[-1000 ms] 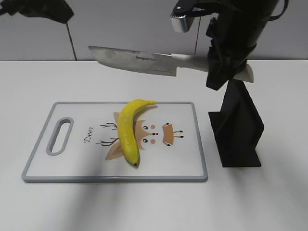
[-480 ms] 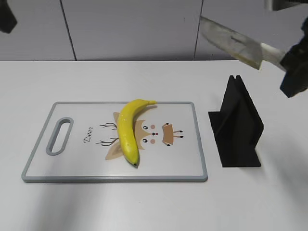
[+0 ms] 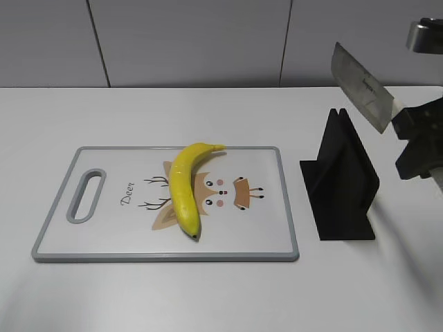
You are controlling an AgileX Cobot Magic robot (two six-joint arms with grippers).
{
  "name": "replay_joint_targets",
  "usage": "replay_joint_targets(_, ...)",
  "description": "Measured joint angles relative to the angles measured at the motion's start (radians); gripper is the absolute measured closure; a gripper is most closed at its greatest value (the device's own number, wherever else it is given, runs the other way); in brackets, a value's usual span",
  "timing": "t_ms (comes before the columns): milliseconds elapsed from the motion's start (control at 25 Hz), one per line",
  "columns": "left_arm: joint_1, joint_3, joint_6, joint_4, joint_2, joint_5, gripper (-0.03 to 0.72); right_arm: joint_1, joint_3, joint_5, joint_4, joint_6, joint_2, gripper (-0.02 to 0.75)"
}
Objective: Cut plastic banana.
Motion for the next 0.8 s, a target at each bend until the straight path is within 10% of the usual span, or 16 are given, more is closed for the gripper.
replay_joint_targets(800, 0.000, 0.406, -0.025, -0.100, -0.828, 0.154, 0.104, 0.039, 0.049, -0.141, 0.031, 0.063, 0.130, 0.559)
